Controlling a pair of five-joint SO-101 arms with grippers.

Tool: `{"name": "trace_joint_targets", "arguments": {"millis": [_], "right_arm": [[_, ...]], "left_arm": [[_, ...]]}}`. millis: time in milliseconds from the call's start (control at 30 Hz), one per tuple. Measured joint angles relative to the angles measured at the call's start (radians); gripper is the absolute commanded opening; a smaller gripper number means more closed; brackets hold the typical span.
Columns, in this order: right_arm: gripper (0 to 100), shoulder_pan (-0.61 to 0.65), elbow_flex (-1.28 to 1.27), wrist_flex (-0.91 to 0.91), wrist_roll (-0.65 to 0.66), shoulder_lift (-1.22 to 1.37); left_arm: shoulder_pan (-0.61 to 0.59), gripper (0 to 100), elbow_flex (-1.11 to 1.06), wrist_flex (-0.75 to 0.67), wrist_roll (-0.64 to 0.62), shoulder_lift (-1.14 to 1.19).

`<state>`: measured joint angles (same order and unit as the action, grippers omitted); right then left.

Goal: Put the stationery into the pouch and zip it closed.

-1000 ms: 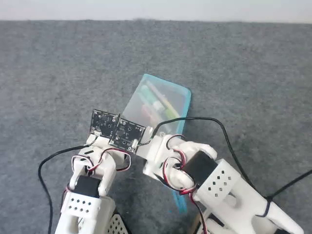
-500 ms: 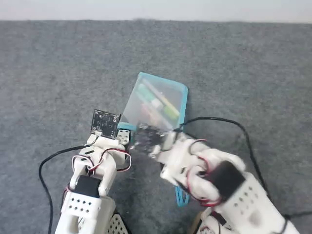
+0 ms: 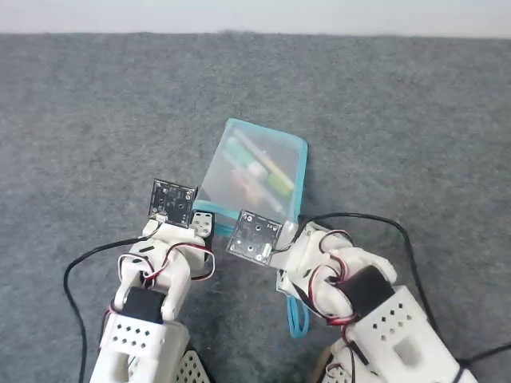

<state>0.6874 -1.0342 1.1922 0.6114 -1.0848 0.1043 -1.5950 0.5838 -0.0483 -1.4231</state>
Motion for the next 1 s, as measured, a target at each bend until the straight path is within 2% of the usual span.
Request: {"name": "trace_joint_targets", "arguments": {"millis": [300, 600, 767, 833, 967, 1000], "right_arm": [[25.7, 0.0, -0.083, -0.172, 0.0, 0.0], [25.5, 0.0, -0.083, -0.226, 0.0, 0.003], [25.1, -0.012, -0.08, -0.311, 0.0, 0.126], [20.9, -0.035, -0.049, -0.322, -0.02, 0.184], [0.1, -0.094, 0.057, -0.328, -0.083, 0.285], [0.6, -0.104, 0.083, -0.331, -0.097, 0.307]], "left_arm": [[0.0, 1, 0.0, 0.0, 0.0, 0.0], [-0.002, 1, 0.0, 0.0, 0.0, 0.0], [-0.003, 1, 0.0, 0.0, 0.0, 0.0], [-0.002, 1, 0.0, 0.0, 0.0, 0.0], [0.0, 1, 0.0, 0.0, 0.0, 0.0], [0.0, 1, 0.0, 0.0, -0.002, 0.0]]}}
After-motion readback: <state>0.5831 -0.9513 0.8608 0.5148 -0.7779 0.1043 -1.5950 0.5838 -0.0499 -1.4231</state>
